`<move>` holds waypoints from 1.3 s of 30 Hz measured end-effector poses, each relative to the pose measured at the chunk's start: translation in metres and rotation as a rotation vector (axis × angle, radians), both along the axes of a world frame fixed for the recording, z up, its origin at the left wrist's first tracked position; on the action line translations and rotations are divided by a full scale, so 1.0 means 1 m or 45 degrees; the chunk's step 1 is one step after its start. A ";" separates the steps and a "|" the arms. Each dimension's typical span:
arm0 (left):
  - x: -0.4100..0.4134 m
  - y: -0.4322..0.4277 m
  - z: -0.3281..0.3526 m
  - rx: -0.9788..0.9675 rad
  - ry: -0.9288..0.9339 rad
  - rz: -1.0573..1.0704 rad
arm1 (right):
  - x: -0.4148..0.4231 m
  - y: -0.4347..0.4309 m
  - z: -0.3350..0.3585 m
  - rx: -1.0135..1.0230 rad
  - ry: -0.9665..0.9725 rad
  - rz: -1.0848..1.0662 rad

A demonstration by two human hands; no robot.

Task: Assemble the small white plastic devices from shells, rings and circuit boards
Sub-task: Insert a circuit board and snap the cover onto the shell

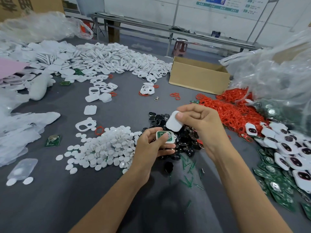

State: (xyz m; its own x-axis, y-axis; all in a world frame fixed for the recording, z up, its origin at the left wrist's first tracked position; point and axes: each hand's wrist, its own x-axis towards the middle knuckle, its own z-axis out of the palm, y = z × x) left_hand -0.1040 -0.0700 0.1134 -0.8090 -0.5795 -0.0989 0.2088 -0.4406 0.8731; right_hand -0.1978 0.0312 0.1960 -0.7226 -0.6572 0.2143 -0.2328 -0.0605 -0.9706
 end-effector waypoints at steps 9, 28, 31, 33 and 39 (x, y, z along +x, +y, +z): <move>-0.002 -0.002 0.000 0.018 0.021 0.038 | -0.021 0.036 -0.009 0.756 0.057 0.651; -0.001 0.000 -0.001 -0.003 -0.008 0.041 | 0.035 0.068 -0.050 1.185 0.907 0.040; -0.001 0.000 0.002 0.051 -0.005 0.049 | 0.028 0.059 -0.035 1.014 0.829 0.024; 0.000 0.000 0.004 0.096 0.010 0.055 | 0.020 0.048 -0.025 0.809 0.826 -0.071; 0.003 0.000 0.004 0.024 0.007 0.038 | 0.012 0.004 -0.024 0.651 1.027 -0.009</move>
State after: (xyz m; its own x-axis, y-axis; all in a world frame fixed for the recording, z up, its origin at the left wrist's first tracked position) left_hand -0.1009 -0.0701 0.1178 -0.7921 -0.6013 -0.1053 0.2271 -0.4503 0.8635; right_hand -0.1860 0.0355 0.1722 -0.4870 -0.8056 0.3374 -0.8421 0.3307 -0.4260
